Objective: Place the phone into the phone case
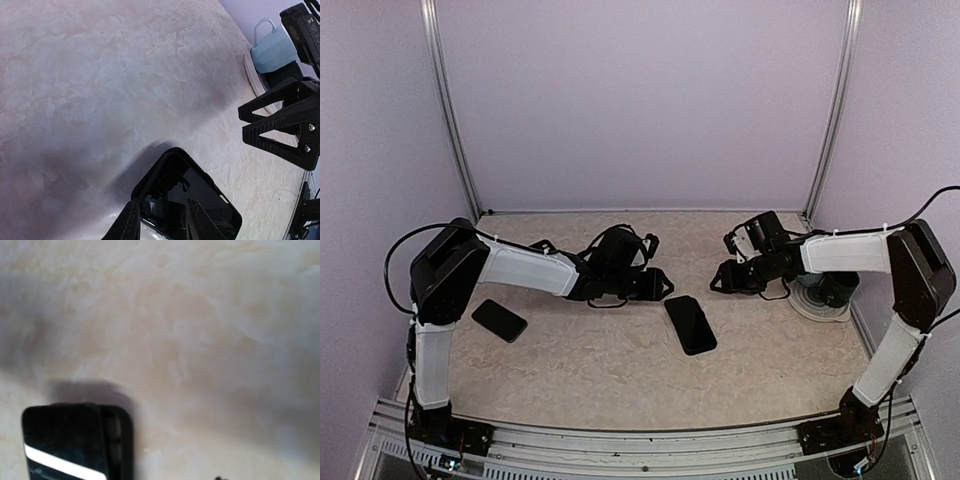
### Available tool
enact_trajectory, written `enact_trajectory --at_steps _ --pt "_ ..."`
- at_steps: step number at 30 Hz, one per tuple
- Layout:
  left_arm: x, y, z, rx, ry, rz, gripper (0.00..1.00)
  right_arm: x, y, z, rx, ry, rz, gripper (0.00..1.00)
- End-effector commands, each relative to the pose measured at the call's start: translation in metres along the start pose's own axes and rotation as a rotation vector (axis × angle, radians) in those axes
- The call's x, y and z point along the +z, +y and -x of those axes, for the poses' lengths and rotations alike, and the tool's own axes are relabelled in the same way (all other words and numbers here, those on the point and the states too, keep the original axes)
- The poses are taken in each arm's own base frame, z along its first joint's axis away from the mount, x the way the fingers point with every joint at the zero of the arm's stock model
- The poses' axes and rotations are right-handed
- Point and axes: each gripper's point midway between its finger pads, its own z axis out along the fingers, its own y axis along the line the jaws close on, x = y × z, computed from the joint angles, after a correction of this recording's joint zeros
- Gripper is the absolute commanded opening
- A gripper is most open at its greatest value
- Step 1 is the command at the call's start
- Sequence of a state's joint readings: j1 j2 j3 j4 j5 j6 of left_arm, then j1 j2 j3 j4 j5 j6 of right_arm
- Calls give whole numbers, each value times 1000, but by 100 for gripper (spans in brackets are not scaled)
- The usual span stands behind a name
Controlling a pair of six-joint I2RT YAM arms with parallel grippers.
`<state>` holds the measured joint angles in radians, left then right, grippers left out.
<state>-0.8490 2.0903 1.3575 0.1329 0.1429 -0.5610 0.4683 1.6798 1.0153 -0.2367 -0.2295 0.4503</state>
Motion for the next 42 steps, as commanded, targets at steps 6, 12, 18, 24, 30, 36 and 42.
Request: enact_trajectory --at_steps 6,12,18,24,30,36,42 --pt "10 -2 -27 -15 96 5 34 34 12 -8 -77 84 144 47" --pt "18 9 -25 -11 101 33 35 40 10 -20 -57 99 170 46" --pt "33 17 -24 -7 131 19 34 43 14 -26 -21 95 212 46" --pt "38 11 -34 15 160 -5 34 49 16 -39 9 124 252 42" --pt "41 5 -44 26 182 -21 31 40 20 -44 37 99 281 39" --pt "46 2 -46 60 197 -5 28 37 26 -52 45 103 294 36" --pt "52 -10 -54 102 232 -16 28 31 32 -55 52 94 312 36"
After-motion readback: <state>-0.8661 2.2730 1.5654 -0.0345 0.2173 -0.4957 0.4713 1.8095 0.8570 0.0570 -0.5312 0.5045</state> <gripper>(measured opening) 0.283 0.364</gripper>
